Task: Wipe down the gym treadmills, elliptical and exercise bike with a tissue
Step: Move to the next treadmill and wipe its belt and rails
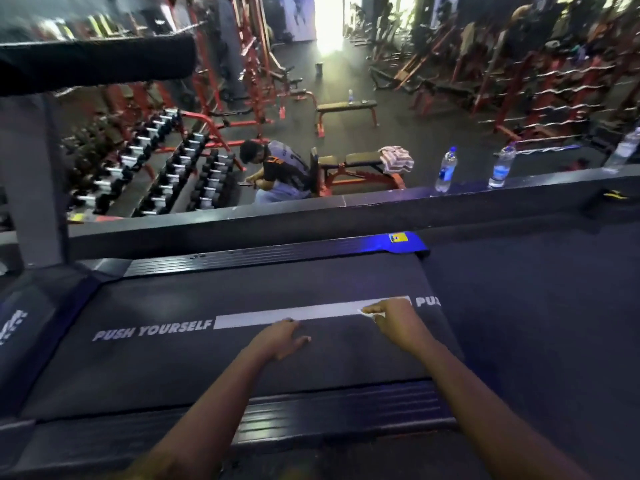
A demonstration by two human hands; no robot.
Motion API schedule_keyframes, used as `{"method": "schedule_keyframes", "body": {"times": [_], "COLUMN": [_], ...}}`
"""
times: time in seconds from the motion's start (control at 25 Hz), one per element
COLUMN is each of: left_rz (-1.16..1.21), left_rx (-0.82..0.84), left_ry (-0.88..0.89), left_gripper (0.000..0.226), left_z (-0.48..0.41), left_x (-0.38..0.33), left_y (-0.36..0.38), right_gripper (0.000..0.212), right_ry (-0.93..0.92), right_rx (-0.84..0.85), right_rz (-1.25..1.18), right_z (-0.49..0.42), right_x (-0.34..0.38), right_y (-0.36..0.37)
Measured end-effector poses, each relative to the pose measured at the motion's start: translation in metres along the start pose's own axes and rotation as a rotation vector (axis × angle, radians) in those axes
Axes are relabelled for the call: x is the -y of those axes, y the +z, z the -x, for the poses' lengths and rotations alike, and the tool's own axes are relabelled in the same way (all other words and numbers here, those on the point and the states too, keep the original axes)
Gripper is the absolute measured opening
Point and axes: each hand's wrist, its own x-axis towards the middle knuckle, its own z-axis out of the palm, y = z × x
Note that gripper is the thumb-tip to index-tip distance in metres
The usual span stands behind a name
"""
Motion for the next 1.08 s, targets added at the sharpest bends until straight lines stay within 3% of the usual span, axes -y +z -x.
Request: {"method": "schedule_keyframes", "body": {"times": [0.4,0.64,0.88,1.08], "left_rz": [0.111,0.251,0.350,0.425], "left_rx": [-0.214,-0.208,-0.261,-0.271], "left_ry": [-0.250,-0.438,-0.644,-0.805], "left_gripper": [0.049,0.046,0.042,0.046], "left_z": [-0.067,-0.104,-0.060,-0.006], "left_x": [0.041,0.100,0.107,0.103], "left_y": [-0.094,-0.161,-0.255,-0.301], "right_gripper": [0.039,0.044,0.043,0.039], "right_ry": [-0.341,-0.597,-0.725,-0.863], "right_rx": [0.077,0.356,0.520,0.719], "right_rz": [-0.004,0.125,0.012,0.079], "right_z": [-0.185,-0.304,-0.334,-0.329], "right_x": [0.082,0.182,0.292,0.362], "right_y": [-0.030,-0.026,-0.069,-0.088]}}
